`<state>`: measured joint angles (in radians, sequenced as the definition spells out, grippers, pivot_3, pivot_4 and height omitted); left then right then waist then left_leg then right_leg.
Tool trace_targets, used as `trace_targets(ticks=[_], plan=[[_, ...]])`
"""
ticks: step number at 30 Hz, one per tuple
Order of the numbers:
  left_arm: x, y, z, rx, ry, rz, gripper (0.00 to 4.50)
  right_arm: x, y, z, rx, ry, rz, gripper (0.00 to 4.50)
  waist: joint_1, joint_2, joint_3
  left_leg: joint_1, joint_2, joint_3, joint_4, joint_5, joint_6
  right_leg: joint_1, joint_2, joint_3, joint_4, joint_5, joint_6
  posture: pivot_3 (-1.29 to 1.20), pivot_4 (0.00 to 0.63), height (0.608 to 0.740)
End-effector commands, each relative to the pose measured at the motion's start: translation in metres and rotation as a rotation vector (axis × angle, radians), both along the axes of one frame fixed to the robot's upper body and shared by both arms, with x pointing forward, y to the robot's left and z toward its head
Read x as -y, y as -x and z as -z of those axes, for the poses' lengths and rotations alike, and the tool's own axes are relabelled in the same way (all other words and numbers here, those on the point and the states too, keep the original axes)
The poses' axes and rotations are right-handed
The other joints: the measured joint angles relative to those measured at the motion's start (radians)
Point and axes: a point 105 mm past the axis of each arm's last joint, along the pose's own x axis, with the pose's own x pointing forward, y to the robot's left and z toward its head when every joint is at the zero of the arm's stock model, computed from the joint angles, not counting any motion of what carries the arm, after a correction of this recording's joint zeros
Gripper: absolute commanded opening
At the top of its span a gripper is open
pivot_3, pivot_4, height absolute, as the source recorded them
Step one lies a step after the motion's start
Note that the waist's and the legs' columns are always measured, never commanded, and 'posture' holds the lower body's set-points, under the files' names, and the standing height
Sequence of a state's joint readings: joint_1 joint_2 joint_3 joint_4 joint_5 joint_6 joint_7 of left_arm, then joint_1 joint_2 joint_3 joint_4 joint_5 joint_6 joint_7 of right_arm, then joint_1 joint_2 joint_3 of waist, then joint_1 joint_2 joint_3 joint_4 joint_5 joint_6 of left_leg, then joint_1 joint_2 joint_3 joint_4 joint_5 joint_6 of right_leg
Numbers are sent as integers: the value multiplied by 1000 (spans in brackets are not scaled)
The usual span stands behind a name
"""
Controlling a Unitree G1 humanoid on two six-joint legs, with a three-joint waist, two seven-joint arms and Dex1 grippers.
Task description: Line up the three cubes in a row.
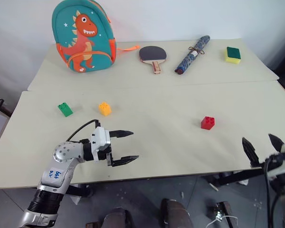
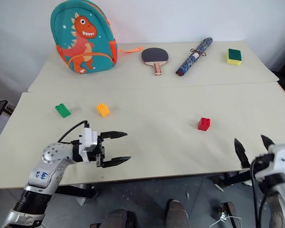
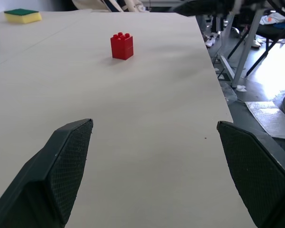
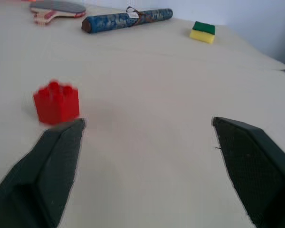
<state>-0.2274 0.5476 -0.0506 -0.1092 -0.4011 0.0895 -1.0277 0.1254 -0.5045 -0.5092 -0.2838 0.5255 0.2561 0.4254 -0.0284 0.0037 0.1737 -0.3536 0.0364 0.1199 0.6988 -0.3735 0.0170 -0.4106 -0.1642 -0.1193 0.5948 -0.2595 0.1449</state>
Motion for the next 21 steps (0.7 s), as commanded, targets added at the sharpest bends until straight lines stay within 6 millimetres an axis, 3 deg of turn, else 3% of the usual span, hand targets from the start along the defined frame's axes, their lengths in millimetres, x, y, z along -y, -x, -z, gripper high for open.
trace_targets(ticks=[1, 5, 9, 13, 17, 21], plan=[[-5, -2, -9, 30, 12, -29, 4459, -18, -10, -4, -94, -35, -28, 4500, 7, 0, 0, 0, 0, -1, 0, 0, 0, 0, 0, 0, 0, 0, 0, 0, 150, 740], [-9, 2, -5, 16, 3, -50, 4459, -39, -36, 6, -205, -42, -12, 4500, 26, 0, 0, -3, -1, -2, 0, -1, 0, -2, 0, -2, -1, 0, 0, 0, 150, 740], [-6, 10, 0, 2, -6, -43, 4459, -35, -50, 19, -242, 42, 93, 4500, 30, 0, 0, -5, -1, 0, 0, -1, 0, -2, 0, -3, -2, 0, 0, 0, 150, 740], [-5, 12, 0, -5, -7, -46, 4459, -48, -62, 27, -240, 20, 77, 4500, 25, 0, 0, -7, -2, 1, 0, -1, 0, -2, 0, -5, -3, 0, 0, 0, 150, 740], [-6, 13, -1, -3, -9, -56, 4459, -48, -71, 27, -221, -25, 120, 4500, 22, 1, 0, -7, -1, 2, 0, -1, 0, -3, 0, -6, -3, 0, 0, 0, 150, 740], [-7, 13, -1, -1, -11, -66, 4500, -53, -76, 23, -192, -35, 98, 3526, 24, 1, 0, -7, -1, 3, 0, -1, 0, -3, 0, -7, -3, 0, 0, 0, 150, 740]])
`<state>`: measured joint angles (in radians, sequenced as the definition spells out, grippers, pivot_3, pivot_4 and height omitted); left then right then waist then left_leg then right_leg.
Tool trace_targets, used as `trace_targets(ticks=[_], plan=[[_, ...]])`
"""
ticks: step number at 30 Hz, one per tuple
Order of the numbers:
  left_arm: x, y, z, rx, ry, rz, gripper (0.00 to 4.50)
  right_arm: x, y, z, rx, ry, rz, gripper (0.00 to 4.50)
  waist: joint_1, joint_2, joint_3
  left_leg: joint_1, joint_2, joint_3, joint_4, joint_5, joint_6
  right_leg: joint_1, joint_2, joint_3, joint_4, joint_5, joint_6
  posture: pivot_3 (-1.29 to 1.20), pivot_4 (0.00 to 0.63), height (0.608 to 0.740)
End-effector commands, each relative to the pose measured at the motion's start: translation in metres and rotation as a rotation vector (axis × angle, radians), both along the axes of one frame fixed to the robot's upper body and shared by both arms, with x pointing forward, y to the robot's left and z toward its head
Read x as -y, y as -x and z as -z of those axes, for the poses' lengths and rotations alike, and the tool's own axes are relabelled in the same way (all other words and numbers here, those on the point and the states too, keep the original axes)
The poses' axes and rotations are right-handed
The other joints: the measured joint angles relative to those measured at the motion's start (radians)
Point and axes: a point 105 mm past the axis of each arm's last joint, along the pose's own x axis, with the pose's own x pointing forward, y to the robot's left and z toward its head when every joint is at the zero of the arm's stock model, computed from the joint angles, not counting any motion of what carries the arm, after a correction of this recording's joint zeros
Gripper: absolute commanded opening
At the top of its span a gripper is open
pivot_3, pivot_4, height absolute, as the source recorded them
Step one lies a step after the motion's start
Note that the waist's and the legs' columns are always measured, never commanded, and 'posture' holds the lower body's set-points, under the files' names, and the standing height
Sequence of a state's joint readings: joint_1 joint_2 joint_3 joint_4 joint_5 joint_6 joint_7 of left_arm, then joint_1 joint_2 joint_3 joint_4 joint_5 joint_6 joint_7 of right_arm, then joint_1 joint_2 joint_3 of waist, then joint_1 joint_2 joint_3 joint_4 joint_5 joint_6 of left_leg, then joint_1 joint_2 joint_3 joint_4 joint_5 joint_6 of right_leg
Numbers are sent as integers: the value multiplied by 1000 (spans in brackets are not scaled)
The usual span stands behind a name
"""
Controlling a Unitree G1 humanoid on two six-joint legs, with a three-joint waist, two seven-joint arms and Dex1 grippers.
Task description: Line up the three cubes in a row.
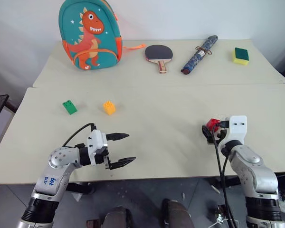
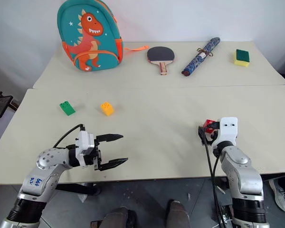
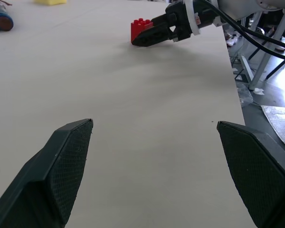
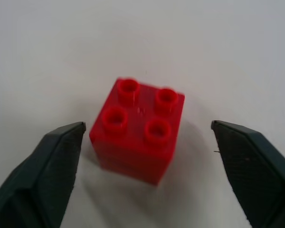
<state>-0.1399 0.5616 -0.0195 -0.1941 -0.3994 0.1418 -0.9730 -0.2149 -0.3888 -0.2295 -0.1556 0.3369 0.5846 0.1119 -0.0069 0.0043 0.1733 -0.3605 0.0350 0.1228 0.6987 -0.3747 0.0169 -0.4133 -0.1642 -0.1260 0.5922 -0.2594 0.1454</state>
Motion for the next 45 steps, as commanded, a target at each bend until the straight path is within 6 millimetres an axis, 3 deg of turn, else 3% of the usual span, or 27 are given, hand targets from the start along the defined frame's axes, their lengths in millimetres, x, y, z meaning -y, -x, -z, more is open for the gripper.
trace_targets(ticks=[1, 6, 9, 10, 13, 16, 23, 32, 38, 41, 45], plan=[[0, 4, -7, 37, -7, 3, 4500, 1, -2, -15, 66, 14, -9, 3241, 4, 0, 0, 0, 0, 0, 0, 0, 0, 0, 0, 0, 0, 0, 0, 0, 150, 740], [-5, 3, -8, 44, -13, -25, 4500, -9, -3, -19, 44, -10, -112, 1607, 2, 0, 0, -1, 0, 0, 0, 0, 0, 0, 0, -1, 0, 0, 0, 0, 150, 740], [-11, 3, -8, 43, -15, -48, 4500, -34, -5, -35, 62, -47, -316, 1524, 1, 0, 0, -1, 0, 0, 0, 0, 0, 0, 0, -1, 0, 0, 0, 0, 150, 740], [-13, 3, -7, 40, -16, -59, 4500, -49, -4, -41, 68, -37, -448, 1524, -1, 0, 0, -1, 0, -1, 0, 0, 0, 0, 0, -1, 0, 0, 0, 0, 150, 740], [-23, 3, -2, 23, -23, -96, 4500, -110, 18, -61, 169, 133, -1055, 1524, -15, 1, 0, 0, 0, -1, 0, 0, 0, 0, 0, 0, -1, 0, 0, 0, 150, 740], [-26, 5, 1, 14, -29, -106, 4500, -132, 26, -54, 206, 288, -1380, 1524, -23, 0, 1, 0, 1, -1, -2, 0, 0, 0, 0, -2, -1, 0, 0, 0, 150, 740], [-26, 14, -2, -2, -5, -128, 4500, -159, -12, -33, 105, 288, -1541, 1524, -27, 0, 1, 0, 1, -1, 0, 0, 0, 1, 0, -6, -1, 0, 1, 0, 150, 740], [-45, 19, -3, -6, -25, -218, 4500, -163, -21, -23, 82, 323, -1593, 1524, -29, 0, 1, 0, 2, -4, -1, 0, -1, 1, 0, -8, 1, 0, 1, 0, 150, 740], [-61, 25, 3, -12, -6, -317, 4500, -166, -23, -29, 139, 317, -1595, 3507, -38, 1, 2, 0, 2, -4, -1, 0, -2, 1, 0, -8, 1, 0, 1, 0, 150, 740], [-94, 26, -3, 22, 112, -539, 4500, -158, -20, -55, 283, 241, -1555, 4464, -38, 1, 2, 0, 2, -4, -1, 0, -2, 1, 0, -8, 0, 0, 1, 0, 150, 740], [-151, 39, -4, 57, 239, -879, 4500, -141, -1, -73, 456, 143, -1491, 4464, -28, 1, 2, 0, 4, -6, -1, -1, -3, 1, 0, -9, 1, 0, 1, 0, 150, 740]])
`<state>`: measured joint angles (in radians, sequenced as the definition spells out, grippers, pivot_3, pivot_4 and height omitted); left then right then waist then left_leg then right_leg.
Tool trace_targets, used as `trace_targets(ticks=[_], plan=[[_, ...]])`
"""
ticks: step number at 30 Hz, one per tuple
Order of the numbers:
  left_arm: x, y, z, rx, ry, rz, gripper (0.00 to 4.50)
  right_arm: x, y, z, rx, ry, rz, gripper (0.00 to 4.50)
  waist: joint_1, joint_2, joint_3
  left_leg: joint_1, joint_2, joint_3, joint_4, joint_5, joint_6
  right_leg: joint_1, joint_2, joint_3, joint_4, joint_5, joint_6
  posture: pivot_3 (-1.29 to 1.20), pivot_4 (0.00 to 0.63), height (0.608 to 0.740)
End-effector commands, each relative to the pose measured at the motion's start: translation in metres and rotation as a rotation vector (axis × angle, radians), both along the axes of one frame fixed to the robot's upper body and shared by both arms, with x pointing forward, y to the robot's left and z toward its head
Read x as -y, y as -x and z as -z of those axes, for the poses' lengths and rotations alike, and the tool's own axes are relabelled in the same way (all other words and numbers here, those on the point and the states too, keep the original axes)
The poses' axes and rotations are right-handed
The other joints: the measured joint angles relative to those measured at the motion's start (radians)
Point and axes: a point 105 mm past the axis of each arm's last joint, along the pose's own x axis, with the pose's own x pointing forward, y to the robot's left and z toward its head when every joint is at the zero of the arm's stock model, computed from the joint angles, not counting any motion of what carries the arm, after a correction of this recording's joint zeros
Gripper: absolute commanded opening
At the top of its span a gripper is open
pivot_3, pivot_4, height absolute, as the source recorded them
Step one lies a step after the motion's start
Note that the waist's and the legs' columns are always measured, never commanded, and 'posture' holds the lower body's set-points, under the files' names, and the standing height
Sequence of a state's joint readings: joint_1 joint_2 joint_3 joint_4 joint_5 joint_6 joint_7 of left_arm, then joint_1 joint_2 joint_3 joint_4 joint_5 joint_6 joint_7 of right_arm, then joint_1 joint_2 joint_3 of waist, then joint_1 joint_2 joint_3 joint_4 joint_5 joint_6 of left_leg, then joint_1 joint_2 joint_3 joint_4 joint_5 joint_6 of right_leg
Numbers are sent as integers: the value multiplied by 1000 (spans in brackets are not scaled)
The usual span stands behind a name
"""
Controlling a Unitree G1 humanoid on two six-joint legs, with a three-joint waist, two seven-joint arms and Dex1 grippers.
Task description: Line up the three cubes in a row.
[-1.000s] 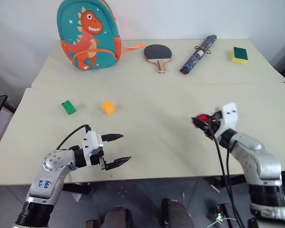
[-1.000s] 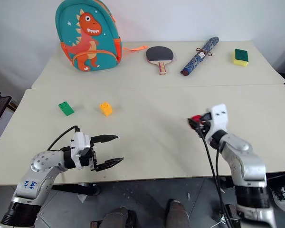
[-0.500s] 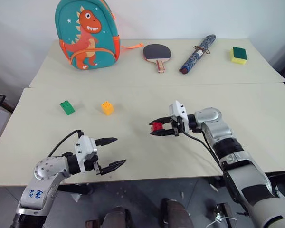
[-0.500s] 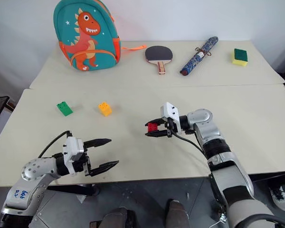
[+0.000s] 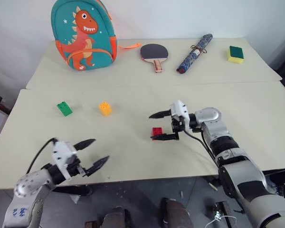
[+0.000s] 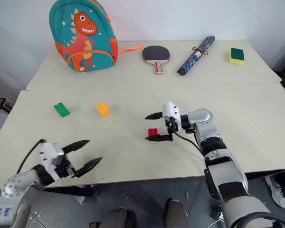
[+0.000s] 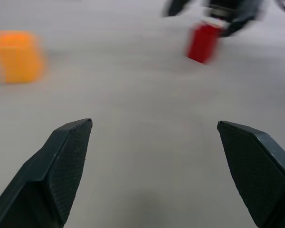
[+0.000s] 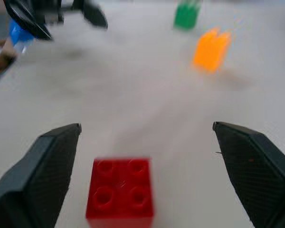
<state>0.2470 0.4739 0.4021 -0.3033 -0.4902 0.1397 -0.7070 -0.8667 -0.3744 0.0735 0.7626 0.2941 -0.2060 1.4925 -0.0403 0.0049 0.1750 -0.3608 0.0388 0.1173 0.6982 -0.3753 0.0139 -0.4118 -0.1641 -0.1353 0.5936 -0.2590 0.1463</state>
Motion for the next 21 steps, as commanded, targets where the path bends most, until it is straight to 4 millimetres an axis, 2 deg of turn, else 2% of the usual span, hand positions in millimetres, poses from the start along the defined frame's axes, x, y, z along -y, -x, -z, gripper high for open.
trace_targets(ticks=[1, 3, 5, 7, 10, 15, 17, 21], plan=[[-50, 16, -11, 87, 58, -292, 4500, 17, 21, -25, 91, -177, 12, 4464, 9, 0, 0, 0, 0, 0, 0, 0, 0, 0, 0, 0, 0, 0, 0, 0, 150, 740], [-67, 28, -8, 88, 86, -399, 4500, 27, 28, -29, 122, -264, 64, 4464, 13, -1, 0, 1, 0, 0, 0, -1, -1, 1, 0, 0, 0, 0, 0, 0, 150, 740], [-76, 36, -3, 80, 84, -457, 4500, 32, 34, -25, 104, -275, 100, 4464, 14, -1, 0, 0, 0, 2, 0, -1, 0, 1, 0, 0, -2, 0, 0, 0, 150, 740], [-96, 49, 9, 62, 101, -583, 4500, 46, 42, -18, 131, -342, 185, 4464, 15, -1, 0, 0, 0, 3, 1, -1, 0, 0, 0, 1, -2, 0, 0, 0, 150, 740], [-106, 51, 11, 71, 114, -657, 4500, 60, 49, -14, 73, -388, 259, 4464, 16, -1, -1, 1, 0, 2, 0, -2, 0, 1, 0, 1, -2, 0, 0, 0, 150, 740], [-86, 12, 3, 70, 170, -659, 4500, 62, 54, -5, 136, -320, 303, 4464, 16, -2, -1, 2, 0, 1, 1, -2, 0, 1, 0, 3, -1, 0, -1, 0, 150, 740], [-72, -15, -10, 93, 186, -650, 4500, 63, 55, -2, 128, -311, 311, 4464, 21, -2, -1, 3, 0, 1, 1, -2, 0, 1, 0, 4, -1, 0, -1, 0, 150, 740], [-59, -58, -29, 85, 248, -760, 4500, 60, 58, -2, 110, -307, 297, 4464, 28, -3, -2, 3, 0, 2, 1, -2, 0, 1, 0, 3, 1, 0, -1, 0, 150, 740]])
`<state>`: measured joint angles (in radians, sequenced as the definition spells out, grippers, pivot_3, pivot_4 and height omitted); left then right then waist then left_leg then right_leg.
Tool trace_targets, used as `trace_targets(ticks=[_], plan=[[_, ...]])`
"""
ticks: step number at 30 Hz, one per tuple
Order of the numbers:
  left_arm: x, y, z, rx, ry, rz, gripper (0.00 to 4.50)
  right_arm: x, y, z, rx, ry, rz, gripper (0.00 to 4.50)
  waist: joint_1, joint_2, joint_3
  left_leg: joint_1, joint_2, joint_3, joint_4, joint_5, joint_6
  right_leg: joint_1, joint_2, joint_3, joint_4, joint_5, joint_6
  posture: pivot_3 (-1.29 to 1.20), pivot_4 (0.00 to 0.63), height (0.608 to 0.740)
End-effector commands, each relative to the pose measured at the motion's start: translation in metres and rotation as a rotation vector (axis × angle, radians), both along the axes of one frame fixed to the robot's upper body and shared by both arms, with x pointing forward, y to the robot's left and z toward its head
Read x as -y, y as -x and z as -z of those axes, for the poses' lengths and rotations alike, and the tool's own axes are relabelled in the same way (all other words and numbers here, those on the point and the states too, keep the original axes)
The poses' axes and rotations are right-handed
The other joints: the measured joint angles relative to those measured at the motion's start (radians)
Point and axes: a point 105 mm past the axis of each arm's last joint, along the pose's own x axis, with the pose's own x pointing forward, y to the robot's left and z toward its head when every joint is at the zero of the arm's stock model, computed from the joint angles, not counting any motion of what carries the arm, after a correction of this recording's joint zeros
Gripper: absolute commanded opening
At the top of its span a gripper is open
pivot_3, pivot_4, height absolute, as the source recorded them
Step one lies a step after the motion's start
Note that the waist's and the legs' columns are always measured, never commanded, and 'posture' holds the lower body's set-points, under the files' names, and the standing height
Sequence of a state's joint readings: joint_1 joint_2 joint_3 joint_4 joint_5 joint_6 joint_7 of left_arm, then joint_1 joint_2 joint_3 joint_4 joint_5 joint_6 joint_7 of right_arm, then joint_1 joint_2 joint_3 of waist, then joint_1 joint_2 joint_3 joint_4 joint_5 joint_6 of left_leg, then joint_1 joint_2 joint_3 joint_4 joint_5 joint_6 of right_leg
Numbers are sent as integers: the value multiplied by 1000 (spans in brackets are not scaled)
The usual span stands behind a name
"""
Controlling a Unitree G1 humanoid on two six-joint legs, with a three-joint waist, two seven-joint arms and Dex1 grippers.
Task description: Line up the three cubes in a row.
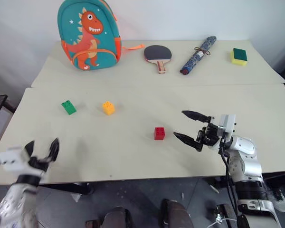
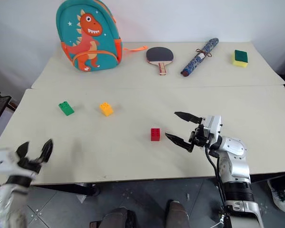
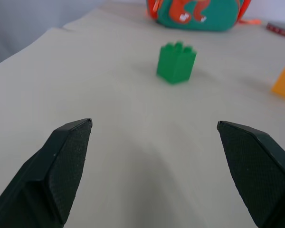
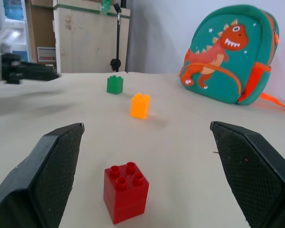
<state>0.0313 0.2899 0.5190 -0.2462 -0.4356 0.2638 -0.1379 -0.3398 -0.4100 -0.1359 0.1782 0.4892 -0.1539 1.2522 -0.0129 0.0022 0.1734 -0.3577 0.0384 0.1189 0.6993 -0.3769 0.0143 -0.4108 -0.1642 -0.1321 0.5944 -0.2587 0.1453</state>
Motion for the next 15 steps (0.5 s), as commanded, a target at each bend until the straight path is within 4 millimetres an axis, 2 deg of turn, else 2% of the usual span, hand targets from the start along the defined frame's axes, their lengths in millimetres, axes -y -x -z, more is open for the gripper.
trace_targets(ticks=[1, 6, 9, 15], plan=[[9, -27, -17, -5, 36, -120, 4500, -1, 6, -9, 30, 9, -14, 4464, 2, 0, 0, 0, 0, 0, 0, 0, 0, 0, 0, 0, 0, 0, 0, 0, 150, 740], [18, -70, -12, -94, 85, -286, 4500, -9, 9, -10, 10, 16, -52, 4464, 6, 0, 0, 1, 0, 2, 0, 0, 0, 1, 1, -1, -1, 0, 0, 0, 150, 740], [28, -91, -13, -112, 72, -325, 4500, -14, 10, -12, 7, 13, -70, 4464, 10, -1, 0, 1, 0, 3, 0, 0, 0, 1, 1, -1, -1, 0, 0, 0, 150, 740], [44, -113, -17, -98, 32, -327, 4500, -17, 10, -15, 9, 9, -64, 4464, 14, -2, 0, 0, -1, 3, 0, 0, 0, 1, 1, -3, -3, 0, 1, 0, 150, 740]])
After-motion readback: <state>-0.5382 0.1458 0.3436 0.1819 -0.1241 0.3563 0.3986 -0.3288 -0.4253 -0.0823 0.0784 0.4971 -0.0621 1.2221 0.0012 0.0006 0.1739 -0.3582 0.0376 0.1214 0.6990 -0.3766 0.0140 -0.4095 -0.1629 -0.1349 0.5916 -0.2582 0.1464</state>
